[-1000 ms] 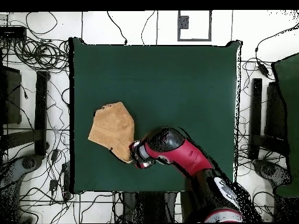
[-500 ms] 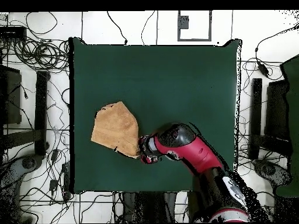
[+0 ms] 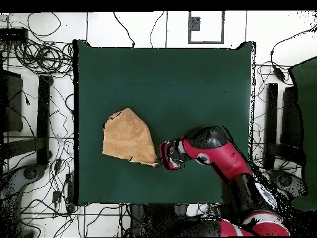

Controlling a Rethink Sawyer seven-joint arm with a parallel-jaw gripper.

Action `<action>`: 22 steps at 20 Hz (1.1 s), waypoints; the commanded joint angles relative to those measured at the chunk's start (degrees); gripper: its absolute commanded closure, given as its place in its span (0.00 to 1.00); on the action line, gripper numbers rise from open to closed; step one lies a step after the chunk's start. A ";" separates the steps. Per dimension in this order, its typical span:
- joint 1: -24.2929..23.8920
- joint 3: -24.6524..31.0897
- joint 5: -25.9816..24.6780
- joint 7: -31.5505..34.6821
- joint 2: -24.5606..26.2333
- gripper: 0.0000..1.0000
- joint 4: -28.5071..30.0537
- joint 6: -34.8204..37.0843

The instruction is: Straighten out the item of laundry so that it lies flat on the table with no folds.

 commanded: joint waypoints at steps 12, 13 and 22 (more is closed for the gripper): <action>1.32 4.26 -8.52 1.83 4.13 1.00 -0.47 -25.78; 1.44 4.47 -8.56 2.16 4.03 1.00 -0.06 -26.19; -0.80 8.85 0.53 9.42 4.13 1.00 3.76 -9.58</action>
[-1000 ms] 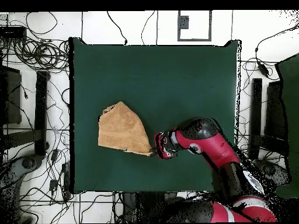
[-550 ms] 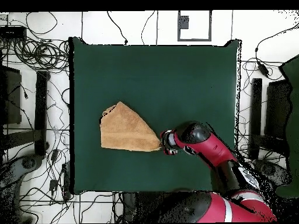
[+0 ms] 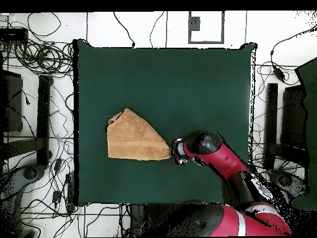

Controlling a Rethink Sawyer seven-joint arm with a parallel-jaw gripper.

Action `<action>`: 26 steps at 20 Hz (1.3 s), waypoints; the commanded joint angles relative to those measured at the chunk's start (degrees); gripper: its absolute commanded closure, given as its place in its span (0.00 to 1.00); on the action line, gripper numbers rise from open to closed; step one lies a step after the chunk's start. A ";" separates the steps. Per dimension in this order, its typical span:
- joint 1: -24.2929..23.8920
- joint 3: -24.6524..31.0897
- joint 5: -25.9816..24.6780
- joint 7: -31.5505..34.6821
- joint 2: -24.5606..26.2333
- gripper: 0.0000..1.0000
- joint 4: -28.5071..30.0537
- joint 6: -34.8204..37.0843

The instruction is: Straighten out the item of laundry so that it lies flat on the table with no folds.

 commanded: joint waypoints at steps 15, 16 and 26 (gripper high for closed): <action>2.45 10.90 16.48 6.58 0.33 1.00 11.60 8.63; 2.68 11.22 17.10 6.50 0.37 1.00 12.05 8.09; 6.27 11.96 15.26 0.65 2.12 1.00 10.81 -6.12</action>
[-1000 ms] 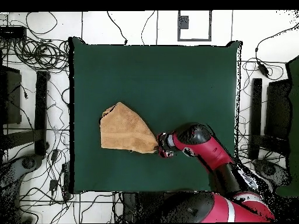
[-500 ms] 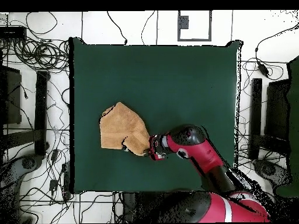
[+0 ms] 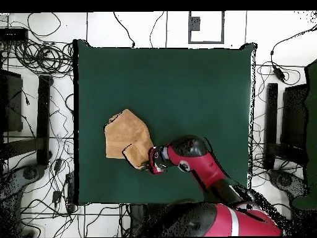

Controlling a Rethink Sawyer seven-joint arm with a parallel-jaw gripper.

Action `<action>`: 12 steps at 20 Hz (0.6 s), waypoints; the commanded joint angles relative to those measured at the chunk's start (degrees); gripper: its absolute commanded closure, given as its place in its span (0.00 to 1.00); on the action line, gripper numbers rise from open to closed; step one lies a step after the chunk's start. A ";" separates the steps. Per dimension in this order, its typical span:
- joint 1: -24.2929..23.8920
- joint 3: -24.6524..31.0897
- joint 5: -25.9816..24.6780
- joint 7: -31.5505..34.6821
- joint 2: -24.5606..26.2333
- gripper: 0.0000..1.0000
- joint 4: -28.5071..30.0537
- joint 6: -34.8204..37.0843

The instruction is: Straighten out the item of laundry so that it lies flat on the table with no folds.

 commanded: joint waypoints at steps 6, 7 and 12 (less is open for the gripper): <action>8.47 4.42 -11.20 -1.48 5.15 1.00 -9.51 -31.00; 9.04 4.12 -11.89 -0.76 5.28 1.00 -10.56 -31.75; 9.16 6.54 -10.87 2.80 5.38 1.00 -14.10 -32.23</action>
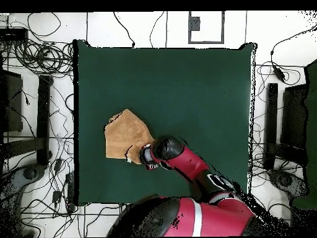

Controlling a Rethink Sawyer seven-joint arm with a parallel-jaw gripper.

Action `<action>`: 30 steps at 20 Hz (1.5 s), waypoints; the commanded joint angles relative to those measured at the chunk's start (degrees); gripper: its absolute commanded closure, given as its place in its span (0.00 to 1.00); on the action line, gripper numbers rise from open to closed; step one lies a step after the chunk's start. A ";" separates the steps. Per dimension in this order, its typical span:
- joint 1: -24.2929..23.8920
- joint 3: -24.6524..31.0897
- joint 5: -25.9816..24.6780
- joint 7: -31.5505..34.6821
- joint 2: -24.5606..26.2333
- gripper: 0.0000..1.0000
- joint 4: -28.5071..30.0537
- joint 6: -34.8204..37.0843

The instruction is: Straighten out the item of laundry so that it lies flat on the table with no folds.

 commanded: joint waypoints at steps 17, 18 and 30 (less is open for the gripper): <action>10.12 -1.40 -28.40 -2.73 0.18 1.00 -15.79 -36.53; 9.30 -0.27 -29.65 -2.55 0.05 1.00 -15.85 -35.65; 0.16 9.57 -33.20 -8.92 -1.39 1.00 -17.93 -11.31</action>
